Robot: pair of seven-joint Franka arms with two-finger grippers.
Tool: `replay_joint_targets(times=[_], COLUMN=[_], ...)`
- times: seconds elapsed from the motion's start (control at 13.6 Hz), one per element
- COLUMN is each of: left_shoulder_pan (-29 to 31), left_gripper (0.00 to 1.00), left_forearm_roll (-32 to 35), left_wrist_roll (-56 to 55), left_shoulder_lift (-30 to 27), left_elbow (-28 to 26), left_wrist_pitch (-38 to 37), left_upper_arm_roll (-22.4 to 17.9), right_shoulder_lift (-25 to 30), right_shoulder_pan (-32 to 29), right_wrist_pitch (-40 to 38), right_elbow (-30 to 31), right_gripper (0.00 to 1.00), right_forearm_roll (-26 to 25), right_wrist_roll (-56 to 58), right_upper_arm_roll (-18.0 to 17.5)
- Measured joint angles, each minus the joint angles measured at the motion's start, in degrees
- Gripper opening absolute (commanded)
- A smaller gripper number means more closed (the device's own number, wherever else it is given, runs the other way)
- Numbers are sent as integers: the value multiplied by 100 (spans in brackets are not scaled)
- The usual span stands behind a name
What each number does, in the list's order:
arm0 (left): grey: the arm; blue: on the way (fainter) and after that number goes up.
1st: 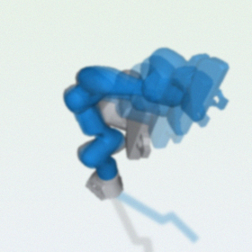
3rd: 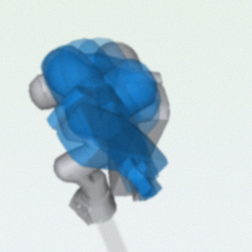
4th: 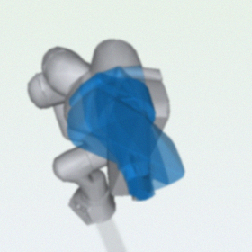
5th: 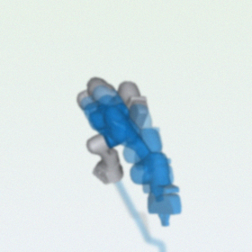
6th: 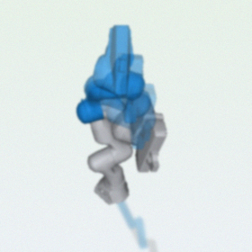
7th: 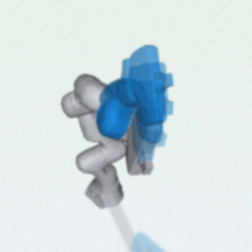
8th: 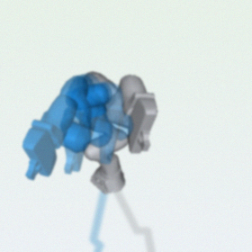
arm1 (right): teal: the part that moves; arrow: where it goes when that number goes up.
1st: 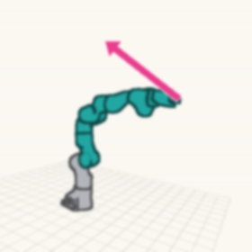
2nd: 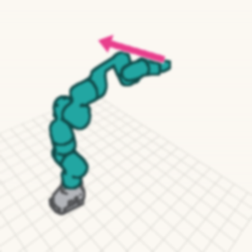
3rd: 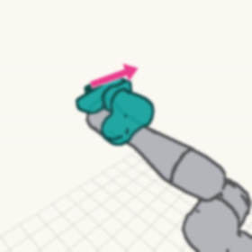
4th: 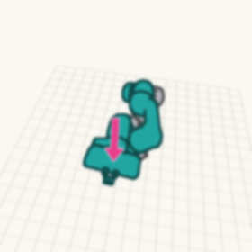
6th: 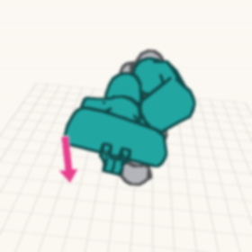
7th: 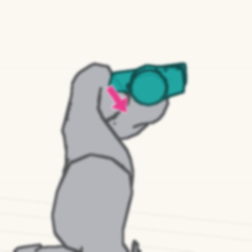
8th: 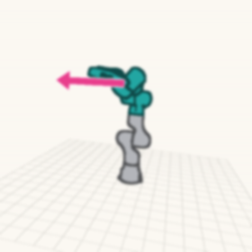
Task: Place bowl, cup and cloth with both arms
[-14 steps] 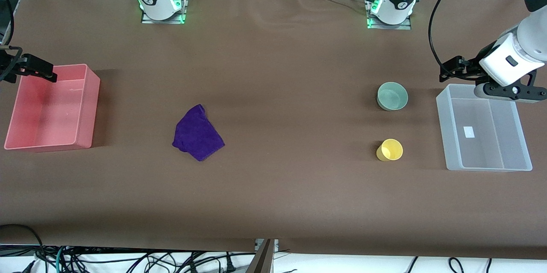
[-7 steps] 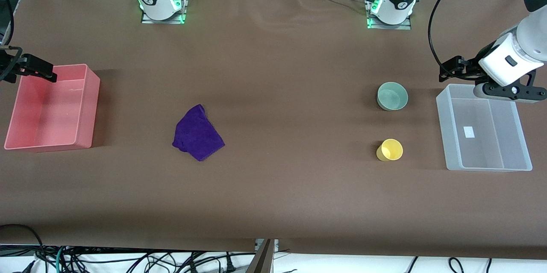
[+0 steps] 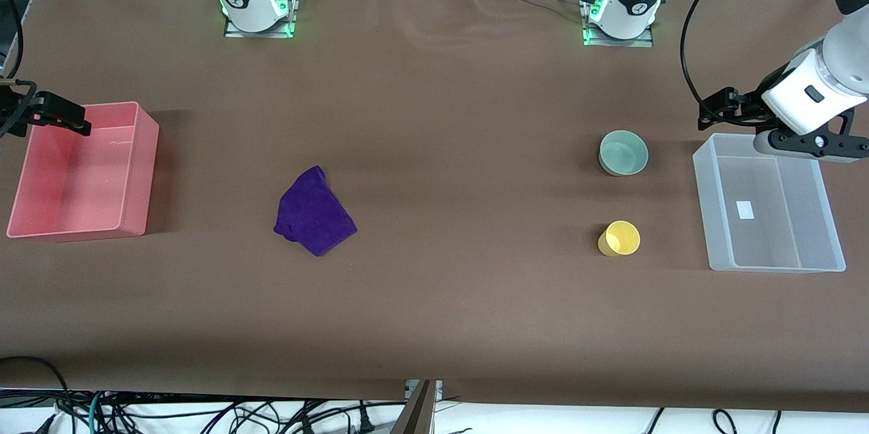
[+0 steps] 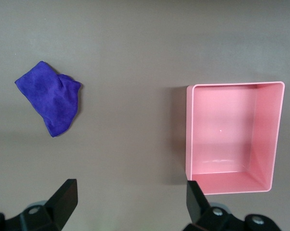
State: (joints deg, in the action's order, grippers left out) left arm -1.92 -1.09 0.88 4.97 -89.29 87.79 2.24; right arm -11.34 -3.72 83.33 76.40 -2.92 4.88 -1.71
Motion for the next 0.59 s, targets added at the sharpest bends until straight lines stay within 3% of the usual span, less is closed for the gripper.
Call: replay_joint_targets(times=[0.59], left_shoulder_pan=[0], left_gripper=[100], left_forearm_roll=[0], left_wrist_roll=[0], left_shoulder_lift=[4], left_elbow=[7], left_wrist_pitch=[-5], left_upper_arm_roll=[0], right_shoulder_lift=[-4], right_shoulder_pan=[7], right_wrist_pitch=[285], right_elbow=[308], right_gripper=[100], right_forearm_roll=[0], right_wrist_roll=[0], right_upper_arm_roll=[-55])
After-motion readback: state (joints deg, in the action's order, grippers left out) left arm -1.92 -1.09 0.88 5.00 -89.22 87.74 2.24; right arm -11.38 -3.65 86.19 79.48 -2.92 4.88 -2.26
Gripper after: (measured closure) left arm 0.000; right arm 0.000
